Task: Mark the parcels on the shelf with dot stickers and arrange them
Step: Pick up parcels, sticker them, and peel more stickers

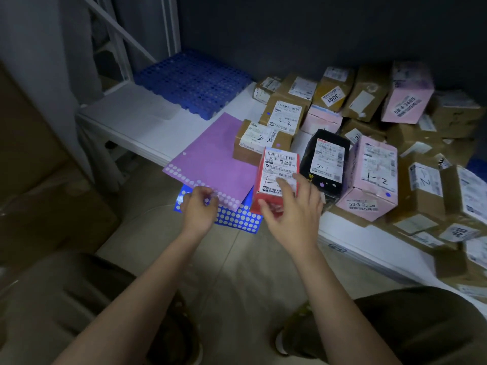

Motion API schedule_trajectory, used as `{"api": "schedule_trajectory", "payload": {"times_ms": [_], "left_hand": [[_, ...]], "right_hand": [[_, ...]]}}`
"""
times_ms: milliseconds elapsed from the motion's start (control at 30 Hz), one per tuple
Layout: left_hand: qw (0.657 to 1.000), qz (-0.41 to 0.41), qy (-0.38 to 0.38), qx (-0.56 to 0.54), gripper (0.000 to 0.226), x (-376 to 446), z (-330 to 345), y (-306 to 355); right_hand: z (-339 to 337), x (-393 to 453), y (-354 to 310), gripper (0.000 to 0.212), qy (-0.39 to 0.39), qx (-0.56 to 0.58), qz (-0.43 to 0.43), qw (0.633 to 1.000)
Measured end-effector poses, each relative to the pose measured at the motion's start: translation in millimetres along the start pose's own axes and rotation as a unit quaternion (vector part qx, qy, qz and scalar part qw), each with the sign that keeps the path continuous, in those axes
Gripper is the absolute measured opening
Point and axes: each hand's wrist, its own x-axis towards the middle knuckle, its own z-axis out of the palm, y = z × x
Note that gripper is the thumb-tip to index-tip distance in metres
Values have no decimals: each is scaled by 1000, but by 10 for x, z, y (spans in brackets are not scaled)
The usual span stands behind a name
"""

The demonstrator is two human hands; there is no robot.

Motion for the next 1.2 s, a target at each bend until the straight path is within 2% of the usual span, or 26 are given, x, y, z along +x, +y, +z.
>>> {"api": "schedule_trajectory", "payload": {"times_ms": [100,200,433,567,633,700,800,900,1000,1067,1200], "left_hand": [[999,-21,35,34,47,-86,-11,22],[998,-23,50,14,64,-87,23,2],[991,-63,-23,-113,61,-43,155,-110],[994,-71,54,-71,68,-107,202,-178],[990,-82,80,-76,83,-127,220,-243],[985,-90,67,-127,98,-139,243,-309],[975,-95,30,-196,88,-57,290,-433],[957,-132,3,-257,77,2,301,-459],[951,-121,13,-284,72,20,283,-446],[950,-117,12,-289,68,20,232,-458],[950,-90,45,-295,77,98,13,-482]], "right_hand": [[95,67,-19,55,-43,-33,-79,995],[114,119,28,44,-46,-41,-75,995],[42,-17,103,46,-33,-64,-41,997],[62,-72,84,50,-21,-48,-57,997],[46,-80,52,50,-3,-42,-85,995],[25,-84,-5,45,21,-39,-134,990],[55,-95,-113,32,23,-57,-217,974],[199,-51,-236,25,-23,-98,-265,959],[404,71,-396,40,-111,-137,-272,946],[492,184,-489,36,-163,-169,-273,933],[510,352,-484,31,-214,-181,-260,924]]}}
